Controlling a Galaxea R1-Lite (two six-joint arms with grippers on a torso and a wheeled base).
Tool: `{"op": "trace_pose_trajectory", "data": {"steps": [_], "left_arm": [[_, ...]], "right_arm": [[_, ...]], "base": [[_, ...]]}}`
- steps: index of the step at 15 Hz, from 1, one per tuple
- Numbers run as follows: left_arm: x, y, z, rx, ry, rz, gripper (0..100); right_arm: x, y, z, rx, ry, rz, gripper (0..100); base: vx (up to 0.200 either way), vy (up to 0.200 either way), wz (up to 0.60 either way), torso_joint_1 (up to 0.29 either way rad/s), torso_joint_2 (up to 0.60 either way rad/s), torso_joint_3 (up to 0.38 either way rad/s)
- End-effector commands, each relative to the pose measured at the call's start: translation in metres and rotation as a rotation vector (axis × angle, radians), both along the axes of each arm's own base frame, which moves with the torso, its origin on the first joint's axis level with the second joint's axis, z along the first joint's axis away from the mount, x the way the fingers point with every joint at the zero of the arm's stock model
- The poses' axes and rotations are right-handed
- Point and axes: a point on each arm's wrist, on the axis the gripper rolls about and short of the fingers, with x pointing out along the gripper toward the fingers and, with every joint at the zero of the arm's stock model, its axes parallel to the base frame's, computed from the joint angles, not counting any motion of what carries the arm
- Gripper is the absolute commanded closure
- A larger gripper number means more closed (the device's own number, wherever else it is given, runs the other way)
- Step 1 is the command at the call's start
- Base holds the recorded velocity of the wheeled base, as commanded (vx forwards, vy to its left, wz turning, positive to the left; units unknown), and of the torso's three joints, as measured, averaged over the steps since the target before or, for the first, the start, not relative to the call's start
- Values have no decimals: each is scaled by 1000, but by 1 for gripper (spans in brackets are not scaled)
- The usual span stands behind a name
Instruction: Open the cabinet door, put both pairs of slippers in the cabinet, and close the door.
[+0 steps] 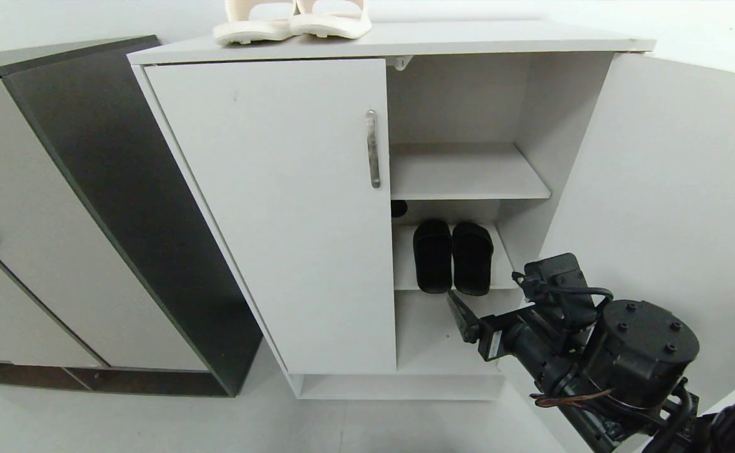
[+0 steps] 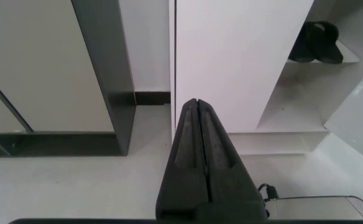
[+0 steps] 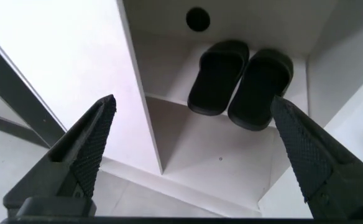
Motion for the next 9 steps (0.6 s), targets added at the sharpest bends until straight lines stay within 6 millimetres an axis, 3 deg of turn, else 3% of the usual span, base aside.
{"op": "trace_pose_trajectory", "data": {"steps": [1,4,9], "left_arm": [[0,0,0,-1,1,1,100],[0,0,0,1,0,4,100],[0,0,0,-1,1,2,100]], "right_arm": [[0,0,-2,-9,6,0,0],[-10,-10,-10,-42,39,121,0],[-25,-24,1,39,82,320,0]], "base": [[0,0,0,2,2,193],[0,0,0,2,2,177],[0,0,0,-1,2,33]]}}
